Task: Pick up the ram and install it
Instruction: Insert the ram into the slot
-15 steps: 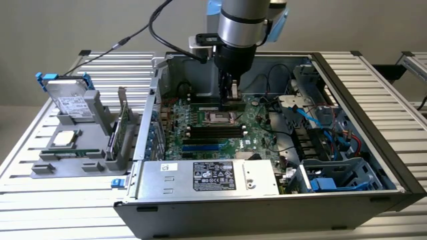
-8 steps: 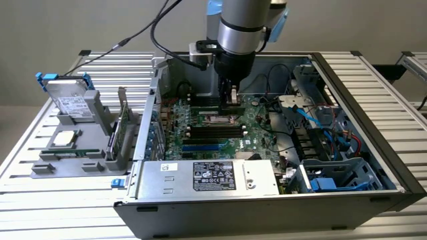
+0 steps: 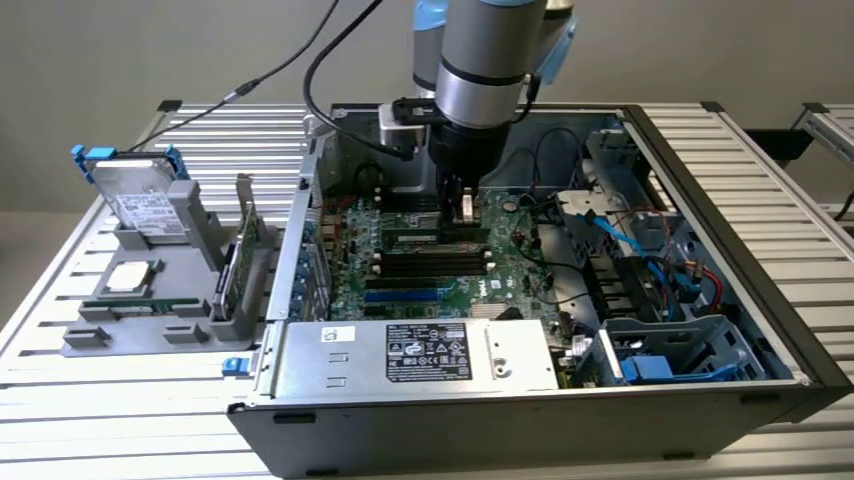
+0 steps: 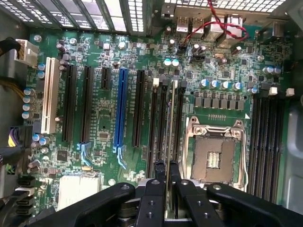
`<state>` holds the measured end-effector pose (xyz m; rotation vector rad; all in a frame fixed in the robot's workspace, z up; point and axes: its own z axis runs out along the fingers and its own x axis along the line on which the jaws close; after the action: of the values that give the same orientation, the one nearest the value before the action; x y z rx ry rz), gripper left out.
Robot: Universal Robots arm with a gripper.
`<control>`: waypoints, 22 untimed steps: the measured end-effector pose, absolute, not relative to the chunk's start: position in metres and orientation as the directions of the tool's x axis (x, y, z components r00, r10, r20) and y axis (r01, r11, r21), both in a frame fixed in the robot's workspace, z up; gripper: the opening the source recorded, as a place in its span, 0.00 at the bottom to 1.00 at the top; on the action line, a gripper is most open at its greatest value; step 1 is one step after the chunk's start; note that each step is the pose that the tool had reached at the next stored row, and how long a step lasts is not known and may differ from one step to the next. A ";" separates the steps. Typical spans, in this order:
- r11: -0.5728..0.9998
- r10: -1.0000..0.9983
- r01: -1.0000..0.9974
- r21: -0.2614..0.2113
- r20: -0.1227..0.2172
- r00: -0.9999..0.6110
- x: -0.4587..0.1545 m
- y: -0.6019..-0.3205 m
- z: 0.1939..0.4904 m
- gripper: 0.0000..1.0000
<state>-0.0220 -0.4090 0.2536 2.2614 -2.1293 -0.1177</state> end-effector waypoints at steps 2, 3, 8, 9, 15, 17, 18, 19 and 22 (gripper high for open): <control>-0.061 -0.998 -0.995 0.076 -0.032 0.059 -0.022 -0.412 0.250 0.14; -0.061 -0.998 -0.995 0.076 -0.032 0.059 -0.022 -0.413 0.248 0.14; -0.061 -0.998 -0.995 0.075 -0.032 0.059 -0.022 -0.417 0.239 0.14; -0.061 -0.998 -0.995 0.073 -0.032 0.059 -0.023 -0.417 0.238 0.14; -0.061 -0.998 -0.996 0.063 -0.032 0.059 -0.025 -0.417 0.235 0.14; -0.061 -0.998 -0.996 0.059 -0.031 0.059 -0.025 -0.417 0.232 0.14; -0.061 -0.998 -0.996 0.059 -0.031 0.059 -0.025 -0.417 0.231 0.14; -0.061 -0.998 -0.996 0.059 -0.031 0.060 -0.025 -0.417 0.230 0.14; -0.061 -0.998 -0.996 0.058 -0.031 0.059 -0.025 -0.417 0.226 0.14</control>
<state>-0.0252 -0.4174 0.2258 2.2708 -2.1376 -0.0973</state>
